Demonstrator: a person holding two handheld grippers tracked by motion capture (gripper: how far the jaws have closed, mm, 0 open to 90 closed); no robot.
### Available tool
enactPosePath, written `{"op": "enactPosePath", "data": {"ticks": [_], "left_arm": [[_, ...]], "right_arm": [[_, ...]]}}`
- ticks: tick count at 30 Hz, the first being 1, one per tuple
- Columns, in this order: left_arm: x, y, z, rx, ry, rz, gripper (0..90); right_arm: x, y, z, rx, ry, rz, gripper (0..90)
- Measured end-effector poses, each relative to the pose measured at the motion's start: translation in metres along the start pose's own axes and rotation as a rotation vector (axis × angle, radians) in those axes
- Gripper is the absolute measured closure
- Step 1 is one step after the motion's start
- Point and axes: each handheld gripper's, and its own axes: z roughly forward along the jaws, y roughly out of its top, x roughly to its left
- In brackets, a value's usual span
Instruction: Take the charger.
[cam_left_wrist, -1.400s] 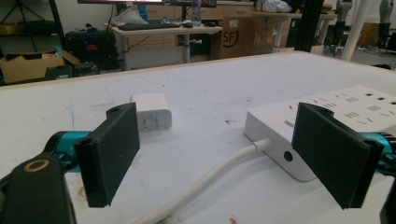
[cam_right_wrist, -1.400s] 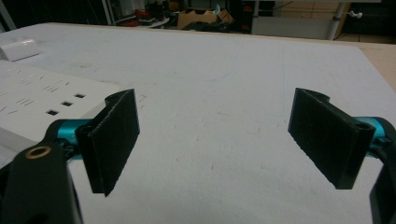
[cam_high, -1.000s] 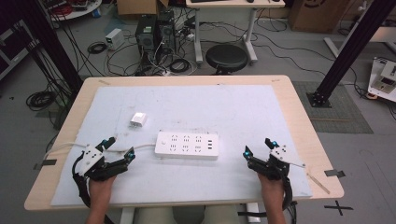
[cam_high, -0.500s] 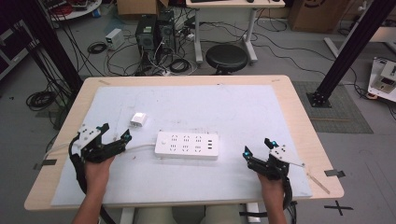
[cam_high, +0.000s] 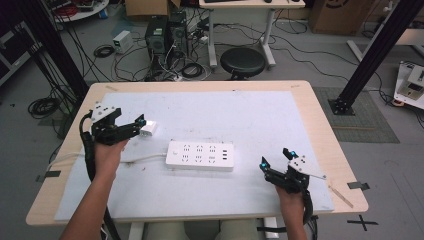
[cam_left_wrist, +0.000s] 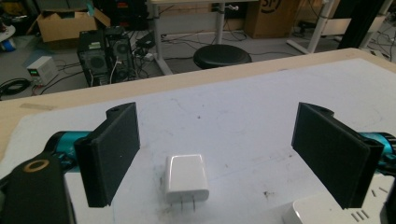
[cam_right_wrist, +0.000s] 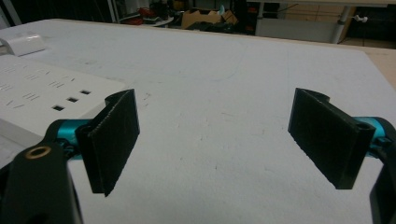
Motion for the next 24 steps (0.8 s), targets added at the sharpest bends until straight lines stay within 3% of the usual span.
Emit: {"op": "enactPosePath", "data": {"ticks": [5, 17, 24], "left_arm": [[0.006, -0.003, 0.020, 0.044, 0.007, -0.031, 15.4], [0.014, -0.023, 0.065, 0.195, 0.064, -0.033, 15.4], [0.016, -0.035, 0.083, 0.279, 0.070, -0.031, 15.4]], "right_arm": [[0.001, 0.000, 0.000, 0.006, -0.005, 0.003, 16.9], [0.002, 0.000, 0.000, 0.007, -0.007, -0.017, 16.9], [0.003, 0.000, 0.001, 0.007, -0.003, -0.021, 16.9]]}}
